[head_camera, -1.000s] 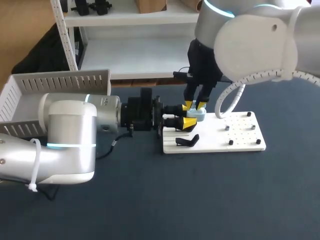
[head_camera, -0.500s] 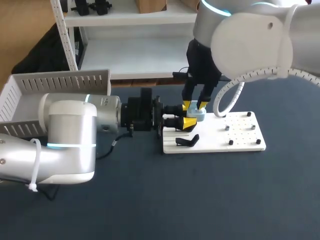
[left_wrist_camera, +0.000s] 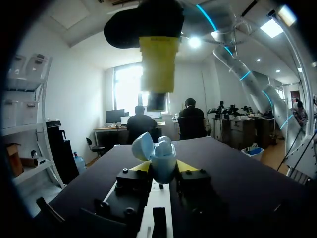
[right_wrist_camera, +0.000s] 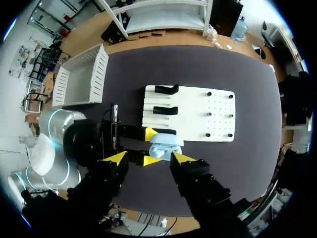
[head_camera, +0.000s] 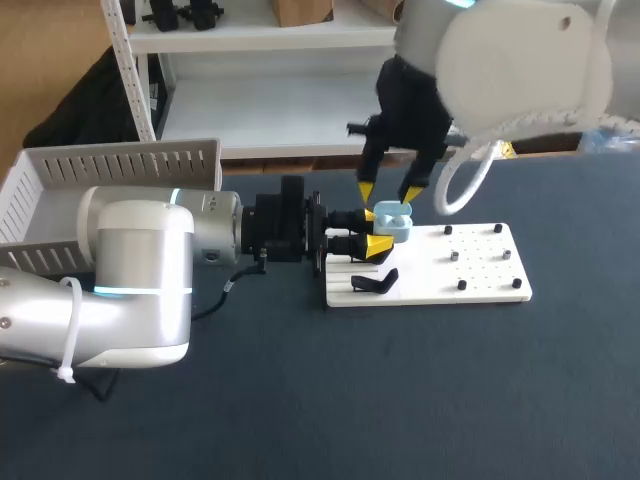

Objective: Pick up each earbud case from the left stands, insert the matching earbuds, close the lid, and place the case in the box.

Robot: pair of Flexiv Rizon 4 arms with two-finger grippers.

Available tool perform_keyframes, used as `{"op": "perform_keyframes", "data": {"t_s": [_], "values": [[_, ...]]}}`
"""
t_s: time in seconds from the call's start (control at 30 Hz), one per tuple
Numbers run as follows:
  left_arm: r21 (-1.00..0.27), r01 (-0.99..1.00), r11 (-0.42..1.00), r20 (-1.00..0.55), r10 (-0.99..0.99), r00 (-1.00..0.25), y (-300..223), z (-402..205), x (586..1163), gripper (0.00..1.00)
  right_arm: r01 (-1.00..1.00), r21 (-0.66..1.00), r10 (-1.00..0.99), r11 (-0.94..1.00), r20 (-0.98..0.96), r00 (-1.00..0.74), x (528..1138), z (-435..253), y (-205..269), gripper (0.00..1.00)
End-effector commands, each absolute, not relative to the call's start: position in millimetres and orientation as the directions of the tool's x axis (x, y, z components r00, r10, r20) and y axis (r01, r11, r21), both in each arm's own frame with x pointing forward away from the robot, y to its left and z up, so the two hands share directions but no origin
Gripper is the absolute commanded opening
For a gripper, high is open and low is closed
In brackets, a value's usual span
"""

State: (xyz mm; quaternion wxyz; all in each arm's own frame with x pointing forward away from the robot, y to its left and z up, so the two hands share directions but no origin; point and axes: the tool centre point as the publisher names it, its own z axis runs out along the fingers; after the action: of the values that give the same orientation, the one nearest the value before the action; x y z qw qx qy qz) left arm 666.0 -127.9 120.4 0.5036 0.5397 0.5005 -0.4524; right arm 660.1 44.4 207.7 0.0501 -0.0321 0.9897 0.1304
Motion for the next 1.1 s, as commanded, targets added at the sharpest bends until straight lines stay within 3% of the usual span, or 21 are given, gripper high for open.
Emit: {"op": "perform_keyframes", "data": {"t_s": [0.03,0.47,1.1], "values": [[0.093,0.996,0.011,-0.992,0.081,0.092,-128.0,119.8,665.5,0.00,-0.015,0.282,0.029,0.959,-0.150,-0.988,668.2,213.4,21.0,1.00],[0.093,0.996,0.011,-0.992,0.081,0.092,-128.0,119.8,665.5,0.00,0.167,0.293,0.210,0.941,-0.121,-0.970,722.6,179.1,-11.0,1.00],[0.093,0.996,0.011,-0.992,0.081,0.092,-128.0,119.8,665.5,0.00,0.135,0.193,0.141,0.972,-0.019,-0.990,688.7,158.6,-15.0,1.00]]}}
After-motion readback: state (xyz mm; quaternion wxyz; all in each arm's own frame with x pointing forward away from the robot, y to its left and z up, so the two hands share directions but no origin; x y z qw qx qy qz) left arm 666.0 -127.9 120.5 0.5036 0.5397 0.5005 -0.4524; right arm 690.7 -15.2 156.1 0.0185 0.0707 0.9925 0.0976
